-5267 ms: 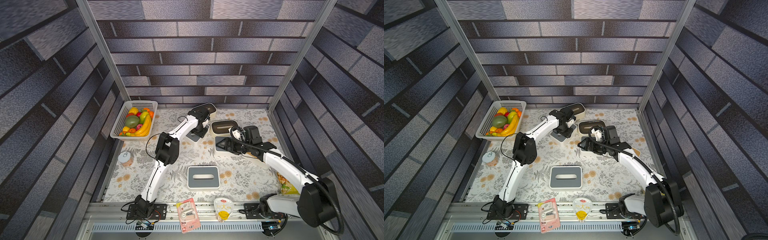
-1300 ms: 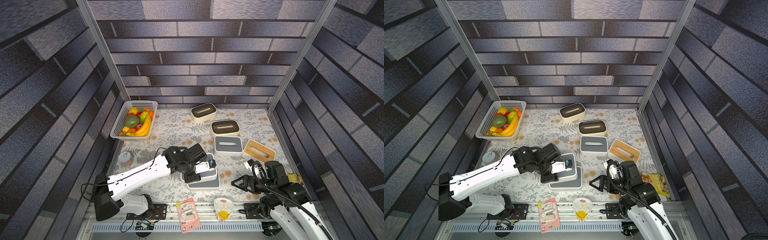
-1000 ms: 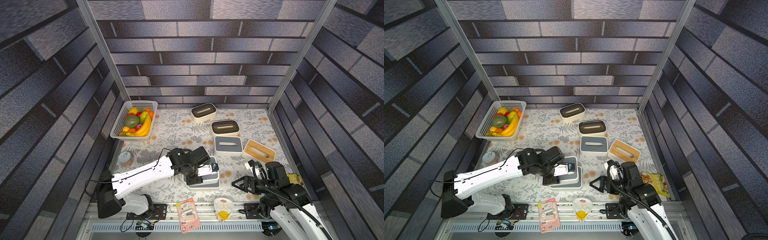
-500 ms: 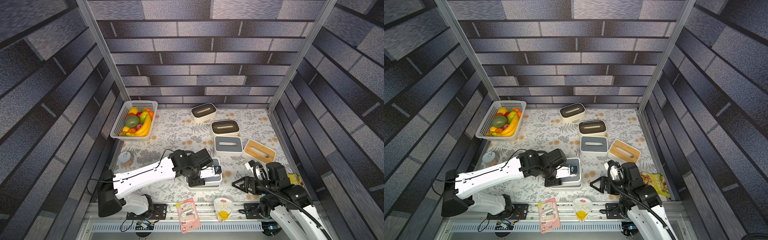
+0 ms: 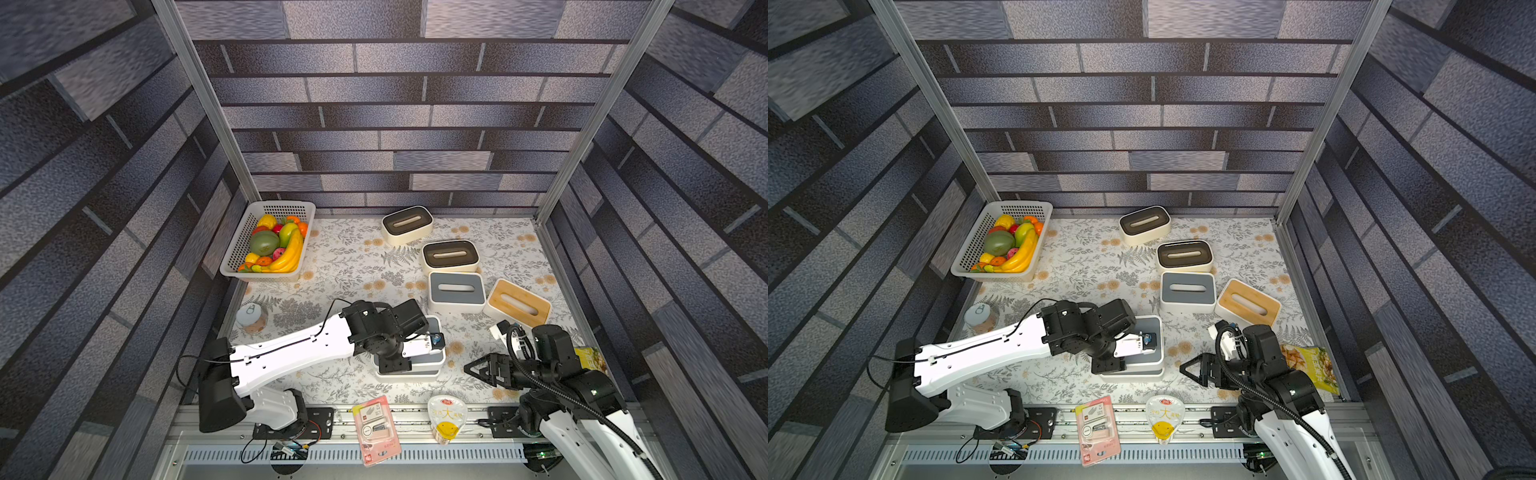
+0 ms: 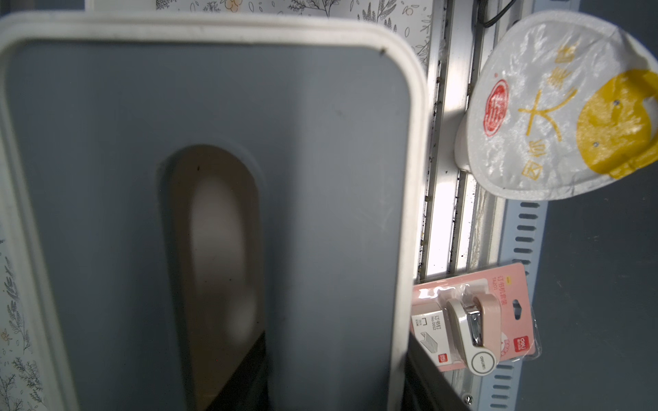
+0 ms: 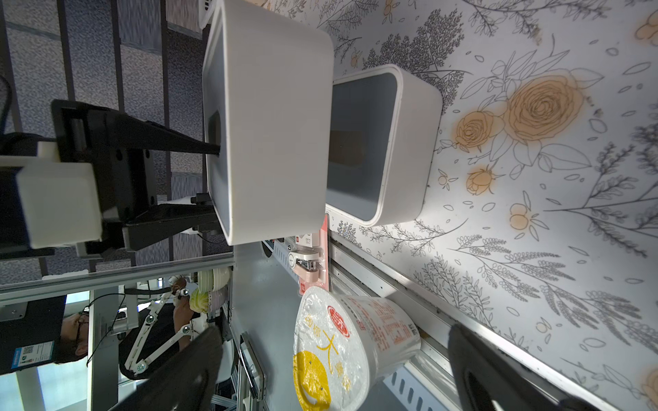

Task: Stack the tissue boxes
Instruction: Place the tissue box at the tissue box.

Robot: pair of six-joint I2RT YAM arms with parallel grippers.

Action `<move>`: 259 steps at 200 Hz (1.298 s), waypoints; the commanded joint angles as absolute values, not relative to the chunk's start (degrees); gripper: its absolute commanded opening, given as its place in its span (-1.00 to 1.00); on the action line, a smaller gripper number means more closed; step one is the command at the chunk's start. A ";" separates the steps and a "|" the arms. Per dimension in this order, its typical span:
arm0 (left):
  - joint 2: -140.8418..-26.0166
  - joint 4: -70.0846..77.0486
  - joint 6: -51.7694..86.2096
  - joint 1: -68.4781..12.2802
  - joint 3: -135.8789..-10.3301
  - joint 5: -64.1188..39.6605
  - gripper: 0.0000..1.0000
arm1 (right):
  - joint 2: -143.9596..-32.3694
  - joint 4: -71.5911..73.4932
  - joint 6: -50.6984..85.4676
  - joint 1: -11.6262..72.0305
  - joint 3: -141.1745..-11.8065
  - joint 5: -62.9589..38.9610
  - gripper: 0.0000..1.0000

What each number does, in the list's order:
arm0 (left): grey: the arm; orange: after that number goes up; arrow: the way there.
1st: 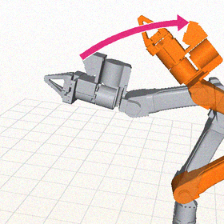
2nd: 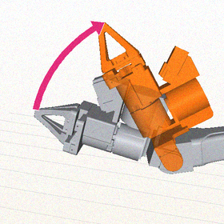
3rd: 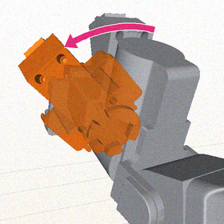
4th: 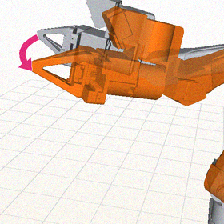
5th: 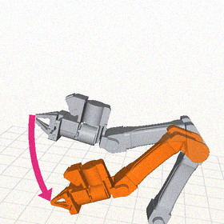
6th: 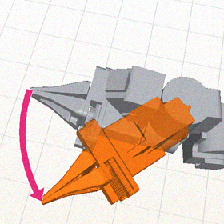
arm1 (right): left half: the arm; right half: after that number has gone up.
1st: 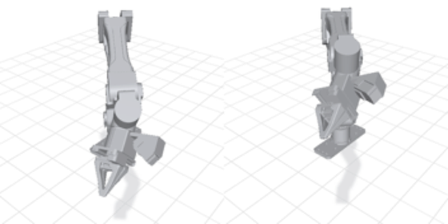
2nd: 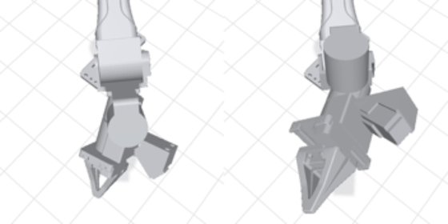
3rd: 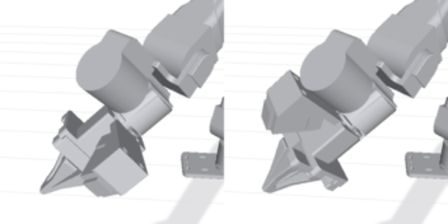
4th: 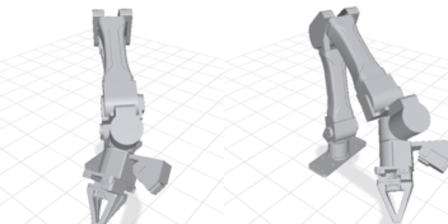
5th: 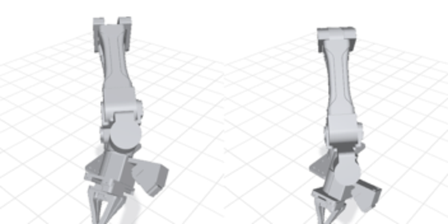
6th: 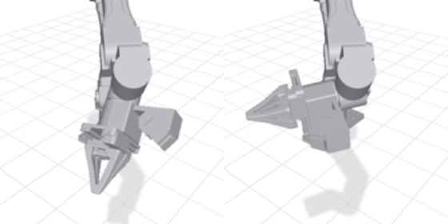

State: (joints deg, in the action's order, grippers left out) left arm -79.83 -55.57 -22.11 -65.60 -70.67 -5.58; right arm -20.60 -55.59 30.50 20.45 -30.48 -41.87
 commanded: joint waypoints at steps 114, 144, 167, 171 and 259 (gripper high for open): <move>-82.58 -53.42 -23.56 -66.01 -71.02 -5.80 0.03 | -20.56 -57.04 29.59 20.15 -30.32 -41.61 1.00; -82.87 -53.27 -23.67 -66.09 -70.58 -5.87 0.03 | -20.59 -57.02 29.56 20.15 -30.31 -41.72 1.00; -83.12 -53.22 -23.82 -66.14 -70.13 -5.71 0.03 | -20.66 -56.95 29.48 20.18 -30.32 -41.70 1.00; -83.14 -53.23 -23.94 -66.26 -70.14 -5.69 0.03 | -20.63 -56.95 29.60 20.17 -30.32 -41.67 1.00; -84.10 -53.31 -25.07 -66.35 -69.50 -5.17 0.04 | -20.58 -56.96 29.68 20.18 -30.17 -41.48 1.00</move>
State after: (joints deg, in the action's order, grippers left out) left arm -83.83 -54.15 -23.51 -66.02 -69.95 -5.56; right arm -20.60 -55.59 30.33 20.45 -30.48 -41.85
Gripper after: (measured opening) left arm 0.517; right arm 0.999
